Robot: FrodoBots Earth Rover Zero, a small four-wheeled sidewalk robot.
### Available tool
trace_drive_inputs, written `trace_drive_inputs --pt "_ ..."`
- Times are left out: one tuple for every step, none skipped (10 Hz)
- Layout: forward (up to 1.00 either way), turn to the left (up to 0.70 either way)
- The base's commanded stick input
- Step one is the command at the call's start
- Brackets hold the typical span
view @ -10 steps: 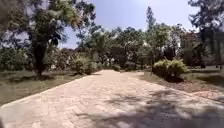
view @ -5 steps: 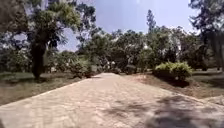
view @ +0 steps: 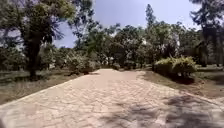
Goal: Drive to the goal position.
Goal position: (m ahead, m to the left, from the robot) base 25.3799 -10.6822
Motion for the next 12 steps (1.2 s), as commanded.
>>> trace_drive_inputs --pt "0.7 0.0" --pt "0.7 0.0" --pt "0.7 0.0" --pt "0.7 0.0" --pt "0.7 0.0" --pt "0.7 0.0" --pt "0.7 0.0" --pt "0.7 0.0" --pt "0.7 0.0" --pt "0.7 0.0" --pt "0.7 0.0" --pt "0.7 0.0"
